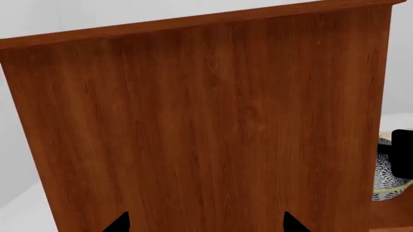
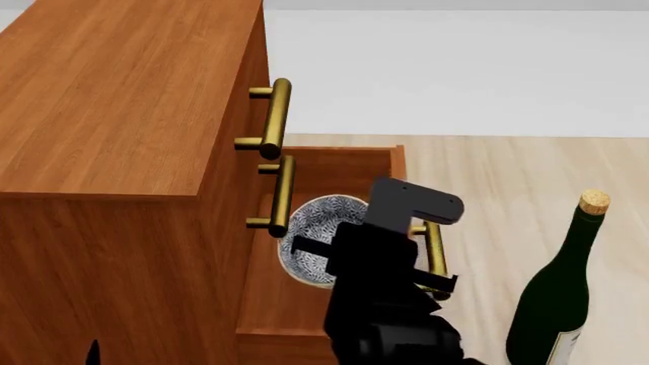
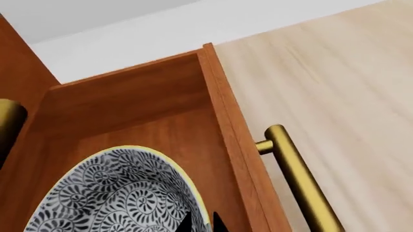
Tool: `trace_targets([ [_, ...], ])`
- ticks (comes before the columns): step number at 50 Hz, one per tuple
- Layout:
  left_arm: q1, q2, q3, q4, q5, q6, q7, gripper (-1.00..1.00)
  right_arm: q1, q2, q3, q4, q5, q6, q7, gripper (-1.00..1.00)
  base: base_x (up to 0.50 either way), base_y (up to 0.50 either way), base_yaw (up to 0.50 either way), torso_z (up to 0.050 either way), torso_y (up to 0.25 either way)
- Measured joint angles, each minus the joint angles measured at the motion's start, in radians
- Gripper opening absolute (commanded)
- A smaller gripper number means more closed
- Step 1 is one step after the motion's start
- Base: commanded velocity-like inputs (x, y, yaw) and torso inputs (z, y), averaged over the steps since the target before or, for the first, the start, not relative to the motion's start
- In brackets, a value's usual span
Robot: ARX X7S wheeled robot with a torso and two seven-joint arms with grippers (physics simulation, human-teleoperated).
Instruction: Put the bowl in the bottom drawer of the cabinet.
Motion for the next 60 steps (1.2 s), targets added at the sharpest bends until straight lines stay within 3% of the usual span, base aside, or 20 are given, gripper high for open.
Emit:
trace_targets([
  [29,0.004,-0.005,0.002,-0.014,-0.007,0.013,-0.005,1.0,-0.02,0.0,-0.011,-0.038,-0.007,0.043,-0.009,-1.0,0.0,0.0,0.0,0.0,0.0],
  [30,0.004,-0.005,0.002,-0.015,-0.007,0.014,-0.006,1.0,-0.02,0.0,-0.012,-0.038,-0.007,0.044,-0.01,1.0,0.0,0.0,0.0,0.0,0.0],
  [60,0.004,-0.01,0.006,-0.023,-0.013,0.021,-0.012,1.0,-0.018,-0.007,0.033,-0.082,-0.048,0.053,-0.032,1.0,0.0,0.0,0.0,0.0,0.0],
])
